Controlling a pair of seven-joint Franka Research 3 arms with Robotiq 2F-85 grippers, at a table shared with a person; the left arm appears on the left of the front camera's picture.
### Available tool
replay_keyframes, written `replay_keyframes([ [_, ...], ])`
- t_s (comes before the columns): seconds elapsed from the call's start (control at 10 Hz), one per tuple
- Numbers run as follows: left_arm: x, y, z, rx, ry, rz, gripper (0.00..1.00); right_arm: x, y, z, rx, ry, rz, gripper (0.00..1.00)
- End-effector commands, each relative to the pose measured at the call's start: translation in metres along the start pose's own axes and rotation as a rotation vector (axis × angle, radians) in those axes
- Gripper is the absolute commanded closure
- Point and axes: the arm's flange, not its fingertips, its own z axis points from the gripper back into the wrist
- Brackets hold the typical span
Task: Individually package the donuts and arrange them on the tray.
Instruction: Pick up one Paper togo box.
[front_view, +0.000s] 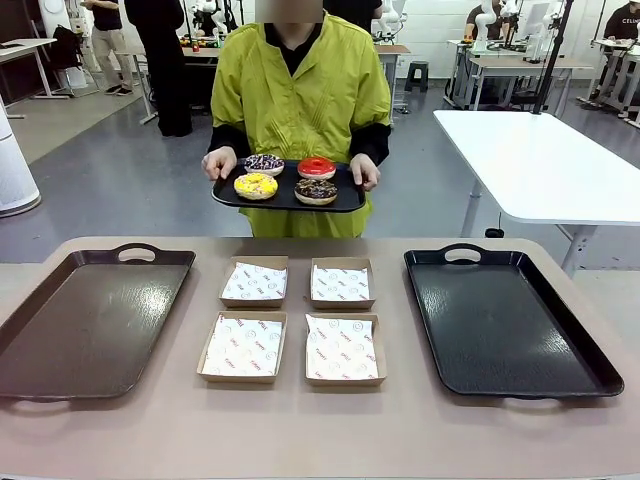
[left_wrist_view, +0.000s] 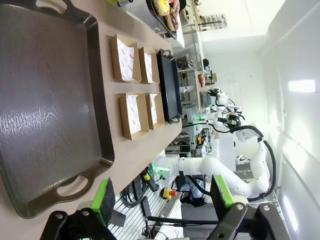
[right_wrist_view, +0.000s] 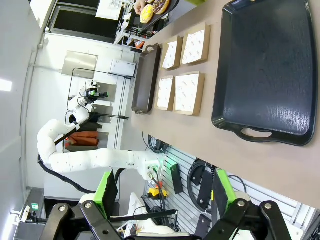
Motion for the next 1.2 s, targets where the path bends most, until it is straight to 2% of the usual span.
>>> replay_keyframes([
  [0.0, -0.001, 0.000, 0.002, -0.005, -0.004, 0.000, 0.00, 0.001, 0.000, 0.000, 0.025, -0.008, 0.017, 0.00],
  [0.2, -0.001, 0.000, 0.002, -0.005, -0.004, 0.000, 0.00, 0.000, 0.000, 0.000, 0.000, 0.000, 0.000, 0.00],
  [0.3, -0.001, 0.000, 0.002, -0.005, -0.004, 0.000, 0.00, 0.034, 0.007, -0.019, -0.068, -0.004, -0.037, 0.00],
  [0.4, -0.001, 0.000, 0.002, -0.005, -0.004, 0.000, 0.00, 0.077, 0.017, -0.045, -0.122, 0.060, -0.107, 0.00],
  [0.5, -0.001, 0.000, 0.002, -0.005, -0.004, 0.000, 0.00, 0.114, 0.023, -0.071, -0.186, 0.071, -0.158, 0.00],
  [0.7, -0.001, 0.000, 0.002, -0.005, -0.004, 0.000, 0.00, 0.169, 0.043, -0.129, -0.306, 0.122, -0.211, 0.00],
  [0.9, -0.001, 0.000, 0.002, -0.005, -0.004, 0.000, 0.00, 0.193, 0.073, -0.200, -0.524, 0.194, -0.150, 0.00],
  [1.1, -0.001, 0.000, 0.002, -0.005, -0.004, 0.000, 0.00, 0.195, 0.086, -0.268, -0.705, 0.255, -0.104, 0.00],
])
